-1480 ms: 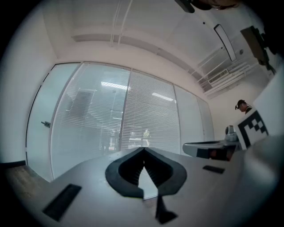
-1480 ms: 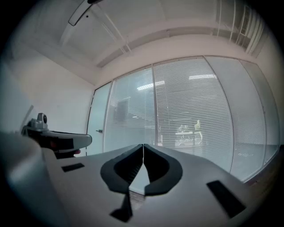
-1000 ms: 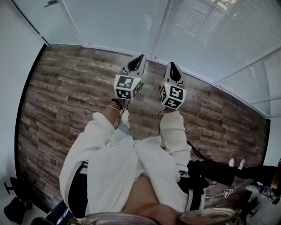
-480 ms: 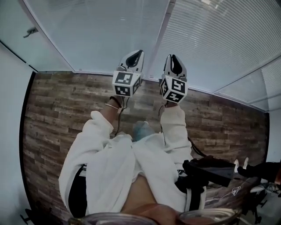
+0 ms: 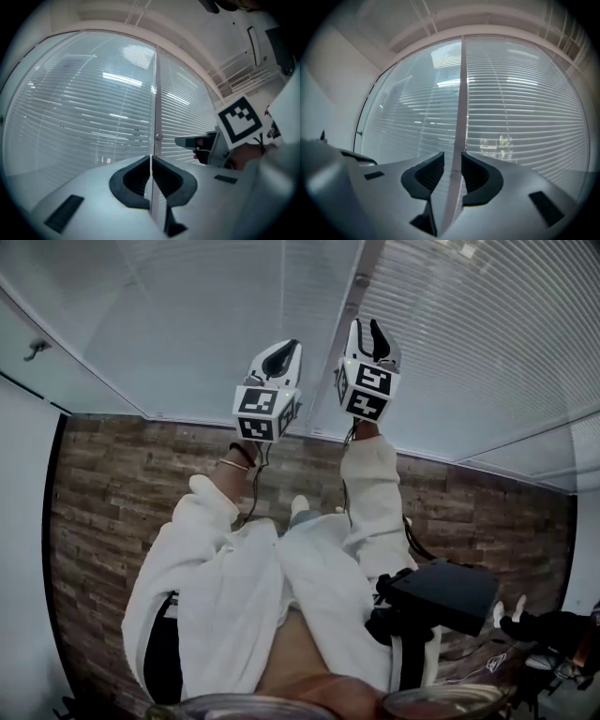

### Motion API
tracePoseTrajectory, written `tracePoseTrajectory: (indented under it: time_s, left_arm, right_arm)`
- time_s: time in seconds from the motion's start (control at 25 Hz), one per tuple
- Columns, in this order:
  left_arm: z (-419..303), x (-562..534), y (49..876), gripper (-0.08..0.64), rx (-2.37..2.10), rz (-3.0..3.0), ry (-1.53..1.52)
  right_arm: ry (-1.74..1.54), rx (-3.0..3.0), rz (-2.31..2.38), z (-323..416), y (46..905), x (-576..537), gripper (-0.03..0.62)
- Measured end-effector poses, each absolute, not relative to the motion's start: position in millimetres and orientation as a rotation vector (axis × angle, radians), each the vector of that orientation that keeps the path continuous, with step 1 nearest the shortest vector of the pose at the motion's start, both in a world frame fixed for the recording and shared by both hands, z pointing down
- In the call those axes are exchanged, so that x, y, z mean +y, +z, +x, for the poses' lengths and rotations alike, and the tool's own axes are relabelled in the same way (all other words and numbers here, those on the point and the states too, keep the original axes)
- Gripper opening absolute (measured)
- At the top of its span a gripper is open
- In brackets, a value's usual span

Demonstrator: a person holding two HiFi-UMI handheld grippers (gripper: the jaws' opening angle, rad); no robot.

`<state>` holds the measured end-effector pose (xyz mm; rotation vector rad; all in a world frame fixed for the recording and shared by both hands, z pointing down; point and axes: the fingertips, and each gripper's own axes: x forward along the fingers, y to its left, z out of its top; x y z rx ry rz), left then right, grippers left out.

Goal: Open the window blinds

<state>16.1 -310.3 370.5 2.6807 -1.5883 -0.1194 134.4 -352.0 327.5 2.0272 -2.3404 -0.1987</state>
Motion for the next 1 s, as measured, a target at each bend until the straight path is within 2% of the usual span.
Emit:
tracePoseTrajectory:
  time_s: [0.28, 0.6, 1.0]
  left_arm:
    - [15.2, -388.4, 366.1, 0.003, -1.566, 2.695, -0.063]
    - [15.2, -416.3, 380.7, 0.002, -1.442, 2.735, -0.030]
    - [22.4, -414.8, 380.0, 0.003, -1.329, 2.758, -0.095]
  right_arm:
    - [-0.357, -2.102, 2.018, 134.0, 307.7, -449.8, 0.100]
    - [-0.528, -1.820, 1.908, 126.7, 305.3, -456.3, 0.103]
    - [-0.482, -1.803, 1.775, 122.9, 306.1, -458.7, 0.127]
